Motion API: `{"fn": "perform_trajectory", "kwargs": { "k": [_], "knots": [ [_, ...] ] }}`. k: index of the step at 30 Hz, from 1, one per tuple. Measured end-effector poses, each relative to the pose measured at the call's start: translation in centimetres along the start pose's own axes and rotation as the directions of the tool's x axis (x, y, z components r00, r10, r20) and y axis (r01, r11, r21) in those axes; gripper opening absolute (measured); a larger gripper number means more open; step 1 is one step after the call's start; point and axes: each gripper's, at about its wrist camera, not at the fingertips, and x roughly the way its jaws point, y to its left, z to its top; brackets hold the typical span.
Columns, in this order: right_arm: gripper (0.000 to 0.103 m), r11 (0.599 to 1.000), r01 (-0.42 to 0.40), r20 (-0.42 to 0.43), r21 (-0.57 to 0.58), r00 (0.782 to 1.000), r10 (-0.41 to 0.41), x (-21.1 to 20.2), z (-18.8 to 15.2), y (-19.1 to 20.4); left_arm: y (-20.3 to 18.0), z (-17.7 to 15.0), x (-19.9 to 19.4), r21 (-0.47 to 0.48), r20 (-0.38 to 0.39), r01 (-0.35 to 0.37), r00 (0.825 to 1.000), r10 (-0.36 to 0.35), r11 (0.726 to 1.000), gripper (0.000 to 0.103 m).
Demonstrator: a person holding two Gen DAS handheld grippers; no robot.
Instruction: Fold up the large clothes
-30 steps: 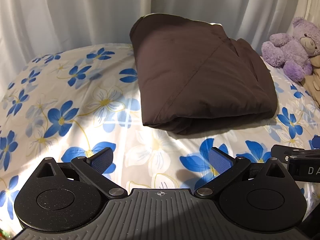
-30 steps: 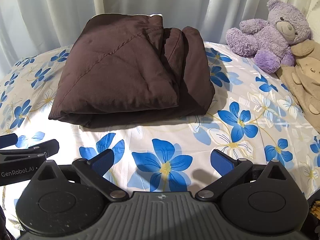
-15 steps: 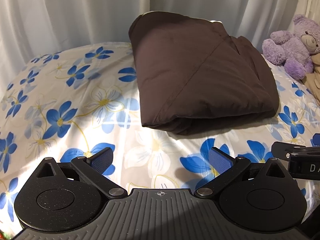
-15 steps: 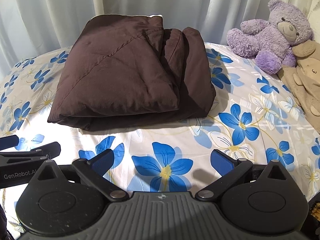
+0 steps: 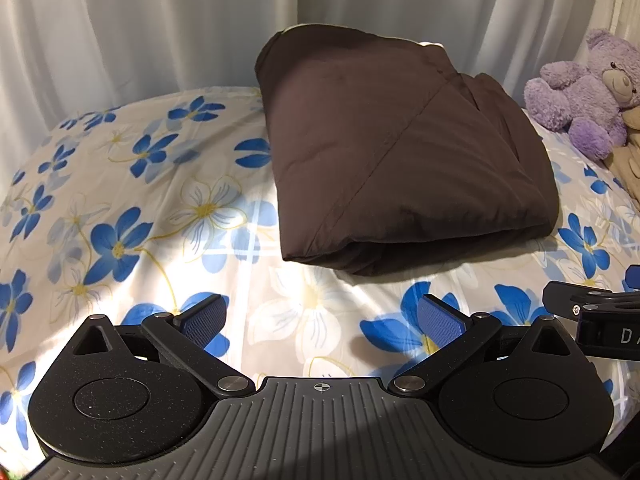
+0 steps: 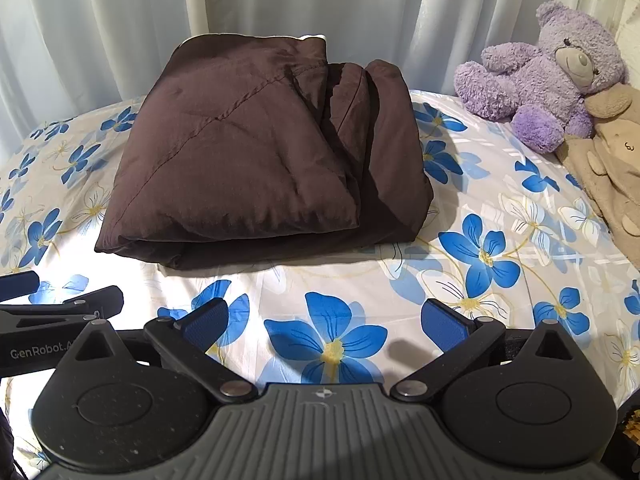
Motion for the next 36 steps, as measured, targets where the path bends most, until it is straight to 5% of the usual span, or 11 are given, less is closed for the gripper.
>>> {"fn": "perform_trajectory", "kwargs": {
  "k": [36],
  "knots": [
    [0.102, 1.000, 0.003, 0.024, 0.004, 1.000, -0.003, -0.14, 0.29, -0.03, -0.46, 0.33, -0.30, 0.017, 0.012, 0.020, 1.000, -0.020, 1.000, 0.103]
  ]
}}
